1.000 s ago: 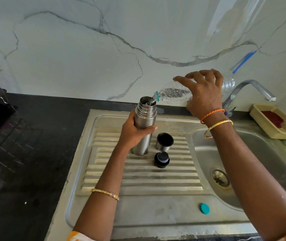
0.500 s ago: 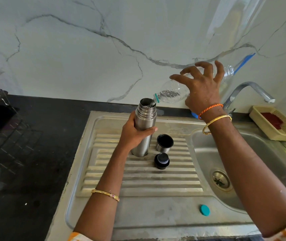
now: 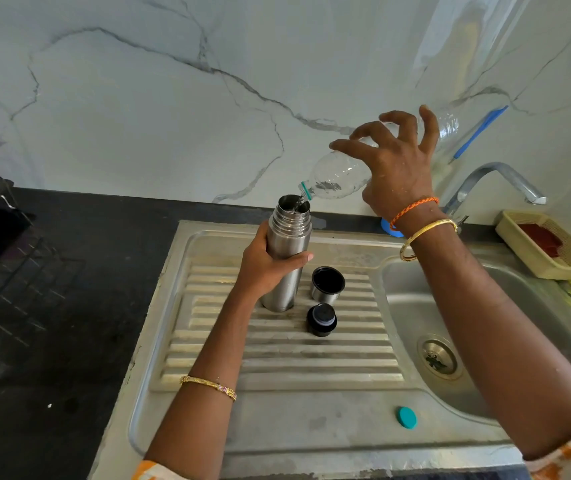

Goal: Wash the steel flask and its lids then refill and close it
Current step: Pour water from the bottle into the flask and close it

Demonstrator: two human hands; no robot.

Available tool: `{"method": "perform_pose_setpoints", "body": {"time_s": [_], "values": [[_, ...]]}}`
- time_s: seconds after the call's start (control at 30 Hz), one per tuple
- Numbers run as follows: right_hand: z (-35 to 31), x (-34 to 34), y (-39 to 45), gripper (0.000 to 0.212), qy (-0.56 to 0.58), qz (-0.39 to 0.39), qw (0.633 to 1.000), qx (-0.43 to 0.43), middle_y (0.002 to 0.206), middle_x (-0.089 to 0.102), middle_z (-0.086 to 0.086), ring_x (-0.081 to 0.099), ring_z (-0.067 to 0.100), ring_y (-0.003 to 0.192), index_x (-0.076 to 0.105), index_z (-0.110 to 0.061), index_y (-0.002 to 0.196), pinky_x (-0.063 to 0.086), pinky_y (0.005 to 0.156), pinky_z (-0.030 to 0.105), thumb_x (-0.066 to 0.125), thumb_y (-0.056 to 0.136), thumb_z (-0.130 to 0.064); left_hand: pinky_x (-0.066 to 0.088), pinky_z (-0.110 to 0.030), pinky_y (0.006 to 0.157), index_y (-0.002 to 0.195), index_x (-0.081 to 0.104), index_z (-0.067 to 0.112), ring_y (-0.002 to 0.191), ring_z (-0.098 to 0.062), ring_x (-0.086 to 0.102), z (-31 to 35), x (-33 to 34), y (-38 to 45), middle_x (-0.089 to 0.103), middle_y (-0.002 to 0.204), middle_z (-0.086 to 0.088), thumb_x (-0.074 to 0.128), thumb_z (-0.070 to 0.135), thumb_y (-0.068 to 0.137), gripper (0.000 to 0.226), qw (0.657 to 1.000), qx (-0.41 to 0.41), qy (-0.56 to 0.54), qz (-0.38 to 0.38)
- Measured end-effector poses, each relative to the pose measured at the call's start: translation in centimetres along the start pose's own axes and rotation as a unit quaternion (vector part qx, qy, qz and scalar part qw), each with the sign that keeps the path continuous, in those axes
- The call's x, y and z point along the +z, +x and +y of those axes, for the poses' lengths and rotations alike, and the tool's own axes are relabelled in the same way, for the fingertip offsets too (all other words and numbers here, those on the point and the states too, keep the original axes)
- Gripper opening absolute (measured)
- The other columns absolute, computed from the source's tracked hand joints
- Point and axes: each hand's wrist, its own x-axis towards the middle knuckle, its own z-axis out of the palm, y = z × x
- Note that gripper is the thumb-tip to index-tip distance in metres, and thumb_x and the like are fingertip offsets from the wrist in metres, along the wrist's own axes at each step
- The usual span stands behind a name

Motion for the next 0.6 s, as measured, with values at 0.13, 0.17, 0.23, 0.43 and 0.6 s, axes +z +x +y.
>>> {"method": "perform_pose_setpoints", "body": {"time_s": [0.13,0.17,0.23,0.43,0.6], "values": [[-0.2,0.6,0.3,0.065,-0.017,0.029,0.999,-0.034,0.111,0.065,0.004,0.048,0.041,0.12,0.068,-0.032,0.112,0.015,0.106,0.063,0.062,0.062,0.01,0.054,-0.025,0.08,0.121,0.052,0.03,0.096,-0.006,0.066,0.1,0.0,0.0,0.068,0.109,0.009,0.088,0.02,0.065,0.068,1.0,0.003,-0.003,0.0],[-0.2,0.7,0.5,0.064,-0.022,0.036,0.998,-0.042,0.11,0.065,0.004,0.049,0.041,0.118,0.068,-0.032,0.11,0.016,0.105,0.064,0.063,0.061,0.01,0.055,-0.026,0.081,0.12,0.052,0.031,0.096,-0.007,0.066,0.1,0.0,0.0,0.068,0.108,0.009,0.088,0.02,0.065,0.067,1.0,0.004,-0.002,0.0],[-0.3,0.7,0.7,0.062,-0.029,0.039,0.997,-0.055,0.11,0.065,0.004,0.049,0.041,0.118,0.069,-0.032,0.109,0.016,0.105,0.063,0.066,0.061,0.009,0.056,-0.029,0.083,0.12,0.053,0.031,0.096,-0.008,0.066,0.0,0.0,0.0,0.068,0.108,0.009,0.089,0.02,0.064,0.067,1.0,0.006,-0.002,-0.001],[-0.8,0.5,1.3,0.062,-0.044,0.036,0.995,-0.08,0.11,0.065,0.003,0.049,0.041,0.118,0.069,-0.031,0.108,0.015,0.105,0.061,0.07,0.059,0.008,0.054,-0.021,0.079,0.12,0.051,0.031,0.093,-0.001,0.065,0.2,0.0,-0.1,0.067,0.107,0.013,0.088,0.021,0.065,0.066,1.0,0.003,0.009,-0.003],[-1.2,0.3,1.9,0.059,-0.051,0.034,0.993,-0.097,0.11,0.066,0.005,0.05,0.042,0.118,0.071,-0.029,0.106,0.016,0.105,0.062,0.076,0.058,0.005,0.055,-0.025,0.081,0.119,0.053,0.031,0.095,-0.006,0.066,0.0,-0.1,0.0,0.068,0.107,0.011,0.088,0.022,0.065,0.065,1.0,0.0,0.006,-0.002]]}}
